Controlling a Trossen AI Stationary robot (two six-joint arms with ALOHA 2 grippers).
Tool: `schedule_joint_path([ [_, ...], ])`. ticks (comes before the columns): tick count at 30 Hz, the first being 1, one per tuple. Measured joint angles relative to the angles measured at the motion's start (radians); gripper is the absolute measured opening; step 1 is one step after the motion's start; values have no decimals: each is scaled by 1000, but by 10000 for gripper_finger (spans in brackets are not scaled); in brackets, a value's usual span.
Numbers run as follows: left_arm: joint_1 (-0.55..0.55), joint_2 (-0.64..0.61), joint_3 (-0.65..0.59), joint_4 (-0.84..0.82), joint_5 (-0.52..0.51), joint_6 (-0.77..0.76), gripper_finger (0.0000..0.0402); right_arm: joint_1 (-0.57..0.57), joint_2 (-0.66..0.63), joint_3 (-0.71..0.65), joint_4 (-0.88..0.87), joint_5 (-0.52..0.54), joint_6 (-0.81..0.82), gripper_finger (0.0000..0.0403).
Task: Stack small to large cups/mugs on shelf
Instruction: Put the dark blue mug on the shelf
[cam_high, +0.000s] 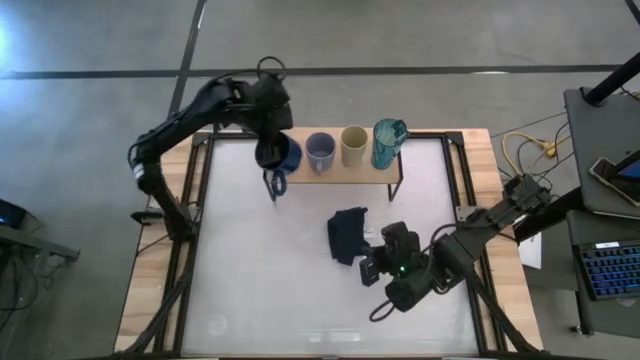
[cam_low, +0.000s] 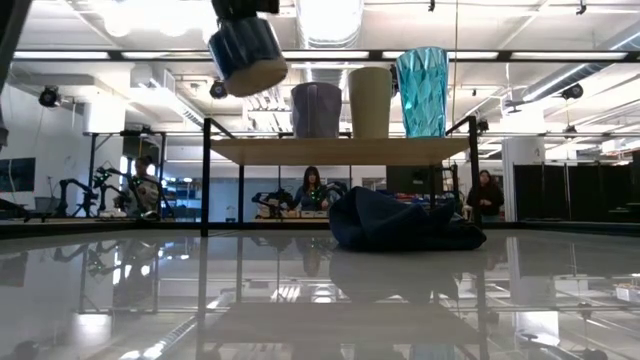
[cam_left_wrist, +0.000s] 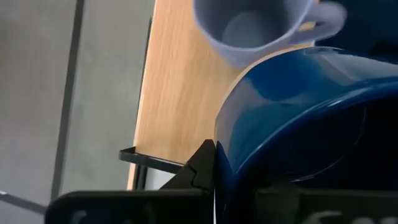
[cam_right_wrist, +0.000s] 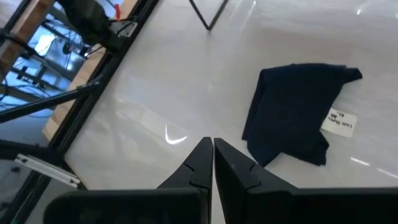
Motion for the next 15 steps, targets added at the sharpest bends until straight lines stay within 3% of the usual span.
schedule_joint_path([
  [5,-1,76,50,-25,-25,12,1,9,0,-31,0,3,58,9],
  [15,39,95,49,-40,-57,13,1,11,0,-37,-15,3,32,9],
])
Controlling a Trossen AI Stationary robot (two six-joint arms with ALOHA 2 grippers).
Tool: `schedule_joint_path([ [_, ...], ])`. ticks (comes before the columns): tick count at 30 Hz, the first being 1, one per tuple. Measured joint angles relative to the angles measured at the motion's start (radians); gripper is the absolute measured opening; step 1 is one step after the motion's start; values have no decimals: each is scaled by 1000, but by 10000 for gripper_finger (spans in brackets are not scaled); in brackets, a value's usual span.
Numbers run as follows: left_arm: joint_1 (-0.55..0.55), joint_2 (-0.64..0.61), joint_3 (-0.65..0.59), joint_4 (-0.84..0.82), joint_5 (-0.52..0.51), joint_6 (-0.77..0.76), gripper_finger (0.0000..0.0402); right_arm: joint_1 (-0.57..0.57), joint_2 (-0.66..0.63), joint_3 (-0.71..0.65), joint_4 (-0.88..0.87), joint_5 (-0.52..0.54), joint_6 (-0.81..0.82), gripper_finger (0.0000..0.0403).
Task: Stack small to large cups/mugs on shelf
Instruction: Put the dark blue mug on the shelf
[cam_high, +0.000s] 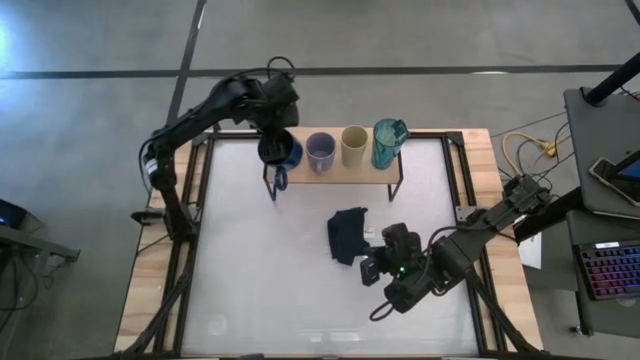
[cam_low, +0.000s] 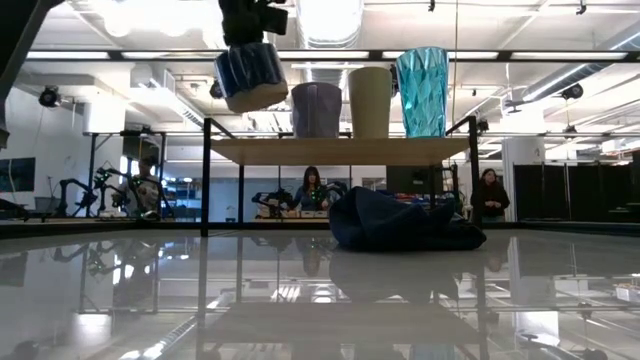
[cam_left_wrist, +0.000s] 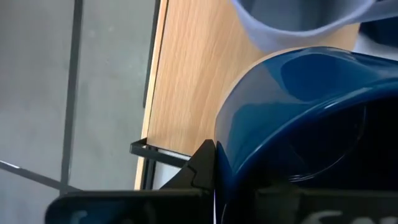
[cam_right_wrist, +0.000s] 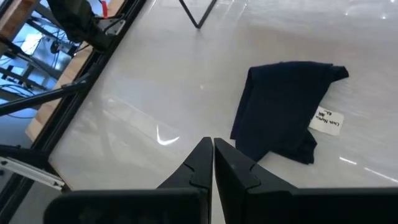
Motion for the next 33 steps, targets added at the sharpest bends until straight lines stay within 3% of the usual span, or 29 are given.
schedule_joint_path([
  [15,33,123,0,-34,1,36,1,-2,0,0,-19,0,-10,9],
  [24,69,125,1,-21,-3,89,1,-2,0,0,-19,0,-6,9],
  [33,86,137,0,-23,59,66,1,-2,0,0,-18,0,1,9],
])
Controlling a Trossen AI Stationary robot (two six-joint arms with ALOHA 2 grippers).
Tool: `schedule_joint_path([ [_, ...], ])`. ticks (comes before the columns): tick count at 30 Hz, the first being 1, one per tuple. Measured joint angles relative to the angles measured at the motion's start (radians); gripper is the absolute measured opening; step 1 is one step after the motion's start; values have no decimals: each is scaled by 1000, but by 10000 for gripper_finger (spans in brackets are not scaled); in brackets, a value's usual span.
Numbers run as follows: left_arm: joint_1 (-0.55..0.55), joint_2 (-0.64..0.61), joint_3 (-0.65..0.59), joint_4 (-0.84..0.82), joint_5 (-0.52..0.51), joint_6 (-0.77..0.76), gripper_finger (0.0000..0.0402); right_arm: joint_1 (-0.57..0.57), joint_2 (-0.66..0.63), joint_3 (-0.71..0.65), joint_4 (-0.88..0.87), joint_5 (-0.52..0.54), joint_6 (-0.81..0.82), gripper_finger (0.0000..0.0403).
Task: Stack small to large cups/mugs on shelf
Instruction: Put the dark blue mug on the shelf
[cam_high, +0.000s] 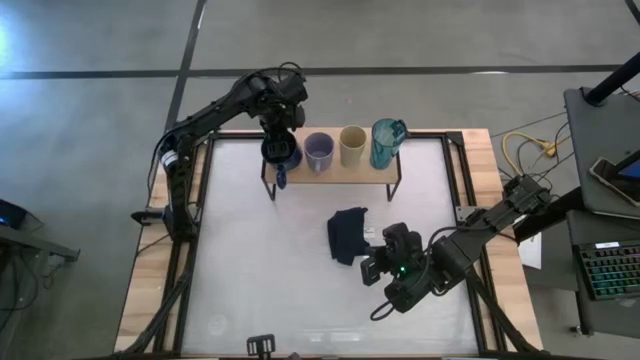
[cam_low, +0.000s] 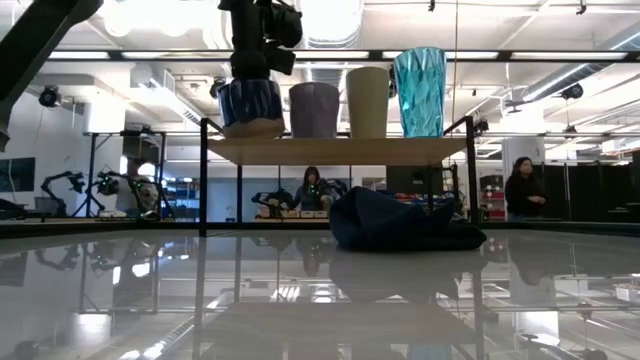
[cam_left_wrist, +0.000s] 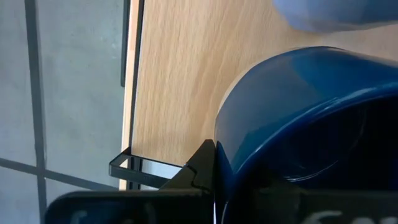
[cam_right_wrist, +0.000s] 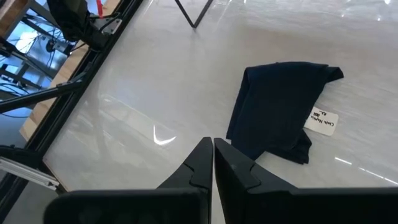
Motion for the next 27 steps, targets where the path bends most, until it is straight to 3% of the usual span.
schedule_joint_path([
  [10,0,0,-1,10,19,-6,3,0,0,0,-9,0,0,9],
  [17,-2,0,-20,46,82,-8,43,0,0,0,-9,-6,0,9],
  [27,-2,0,-25,47,7,-4,73,0,0,0,-9,-9,0,8],
])
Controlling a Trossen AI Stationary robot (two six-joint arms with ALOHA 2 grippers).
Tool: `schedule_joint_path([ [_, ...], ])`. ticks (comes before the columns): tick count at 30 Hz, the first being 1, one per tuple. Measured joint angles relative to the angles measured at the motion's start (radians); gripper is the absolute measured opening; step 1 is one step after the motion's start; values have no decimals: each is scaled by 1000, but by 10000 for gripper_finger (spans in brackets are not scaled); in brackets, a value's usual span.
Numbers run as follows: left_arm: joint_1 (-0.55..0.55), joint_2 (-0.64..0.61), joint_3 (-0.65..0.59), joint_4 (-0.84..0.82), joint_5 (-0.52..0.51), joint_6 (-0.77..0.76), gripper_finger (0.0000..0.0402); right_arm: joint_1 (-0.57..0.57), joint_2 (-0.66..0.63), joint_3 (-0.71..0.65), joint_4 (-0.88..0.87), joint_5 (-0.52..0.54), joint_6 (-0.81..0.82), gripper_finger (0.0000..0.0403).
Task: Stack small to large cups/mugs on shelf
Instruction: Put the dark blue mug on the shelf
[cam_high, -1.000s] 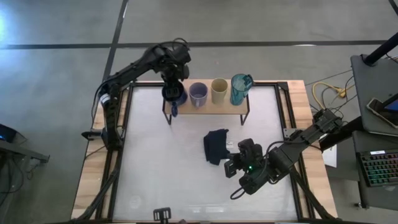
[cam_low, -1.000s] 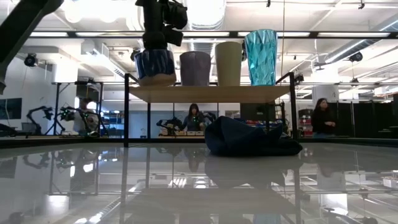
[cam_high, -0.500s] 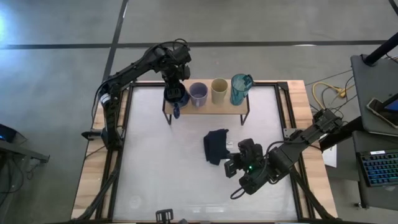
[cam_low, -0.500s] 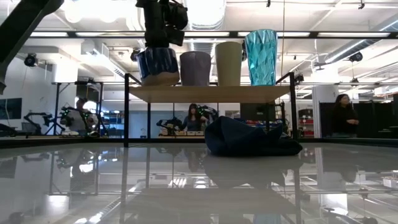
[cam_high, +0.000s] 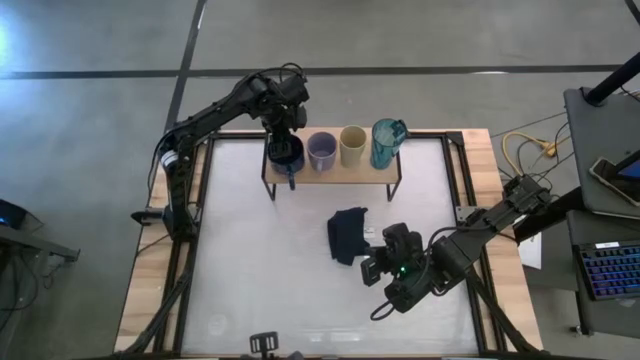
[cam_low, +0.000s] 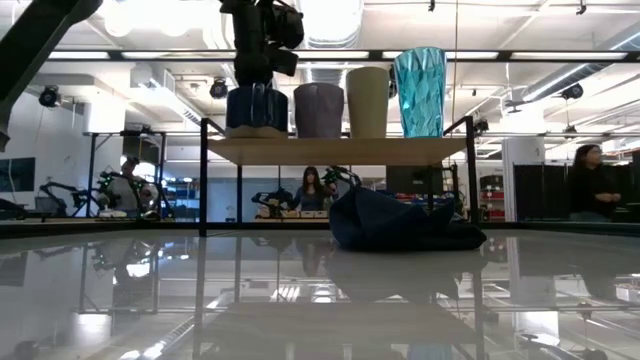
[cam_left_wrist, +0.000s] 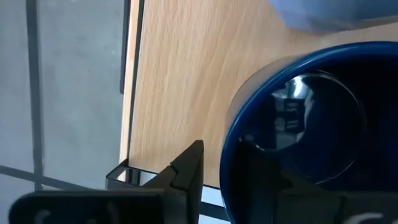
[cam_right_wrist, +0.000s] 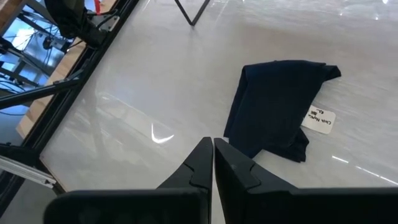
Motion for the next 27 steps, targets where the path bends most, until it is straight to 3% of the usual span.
schedule_joint_path([
  [12,0,2,-1,81,-12,58,17,0,0,-3,0,-1,0,9],
  [27,-1,2,7,61,-16,41,65,0,0,-3,-7,-1,0,9],
])
